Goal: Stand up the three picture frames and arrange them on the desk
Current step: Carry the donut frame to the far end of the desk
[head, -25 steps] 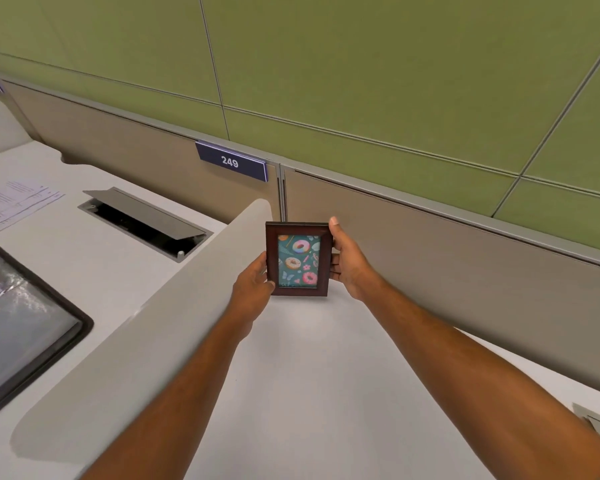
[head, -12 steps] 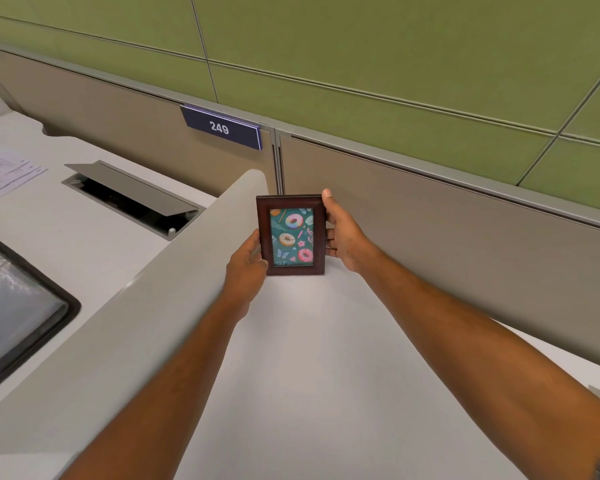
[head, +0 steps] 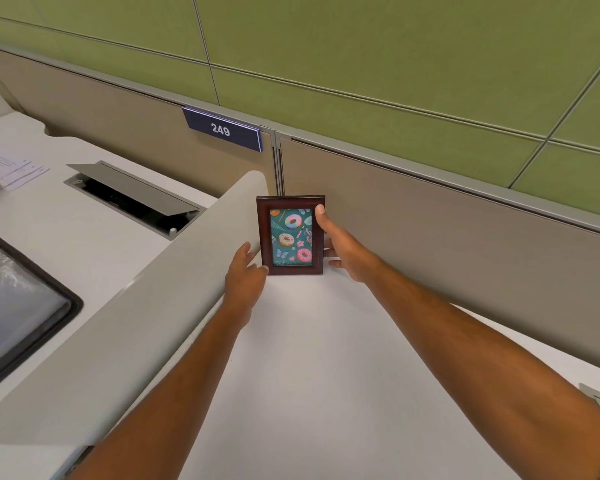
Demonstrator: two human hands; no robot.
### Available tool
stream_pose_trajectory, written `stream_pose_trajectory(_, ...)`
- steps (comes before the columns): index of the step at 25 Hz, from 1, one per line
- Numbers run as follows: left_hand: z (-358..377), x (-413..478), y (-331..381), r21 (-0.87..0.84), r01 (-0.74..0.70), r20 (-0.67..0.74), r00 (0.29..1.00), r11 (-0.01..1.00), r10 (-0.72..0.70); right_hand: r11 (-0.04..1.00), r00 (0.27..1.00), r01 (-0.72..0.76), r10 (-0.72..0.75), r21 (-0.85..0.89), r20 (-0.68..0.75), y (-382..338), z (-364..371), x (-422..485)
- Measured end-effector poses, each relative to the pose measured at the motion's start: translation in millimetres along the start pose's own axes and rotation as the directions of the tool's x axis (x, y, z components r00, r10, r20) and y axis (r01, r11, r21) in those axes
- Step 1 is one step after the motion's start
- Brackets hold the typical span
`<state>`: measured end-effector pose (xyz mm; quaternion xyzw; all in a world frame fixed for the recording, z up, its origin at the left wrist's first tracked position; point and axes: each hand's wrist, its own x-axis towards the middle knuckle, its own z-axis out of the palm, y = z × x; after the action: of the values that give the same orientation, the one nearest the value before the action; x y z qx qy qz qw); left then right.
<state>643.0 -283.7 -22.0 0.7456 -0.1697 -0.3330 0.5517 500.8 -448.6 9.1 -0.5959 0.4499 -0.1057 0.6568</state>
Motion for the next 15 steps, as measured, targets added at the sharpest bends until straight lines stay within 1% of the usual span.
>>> stream_pose_trajectory(3,2.5,-12.8,-5.9,-0.017,0.044,-0.083,0.996,0.999,-0.046,0.997,0.999,-0.032,0.034,-0.068,0.026,8.9,-9.5,-15.9)
stream_pose_trajectory(6,2.8,-26.0,-6.9,-0.038,0.077,-0.112,0.990,0.996,-0.081,0.996,0.998,-0.052,0.050,-0.079,-0.027,18.2,-21.0,-36.6)
stream_pose_trajectory(9,3.7,-43.9,-3.5,-0.036,0.099,-0.094,0.990,0.994,-0.102,0.995,0.994,-0.050,0.041,-0.088,-0.098,29.9,-32.1,-63.2)
stream_pose_trajectory(13,10.2,-79.2,6.1,-0.045,0.090,-0.054,0.994,0.995,-0.093,0.992,0.993,-0.047,0.033,-0.121,-0.109,31.4,-48.4,-118.5)
stream_pose_trajectory(15,17.2,-102.8,11.1,-0.054,0.103,-0.010,0.995,0.993,-0.104,0.988,0.993,-0.044,0.026,-0.148,-0.117,27.1,-56.9,-153.3)
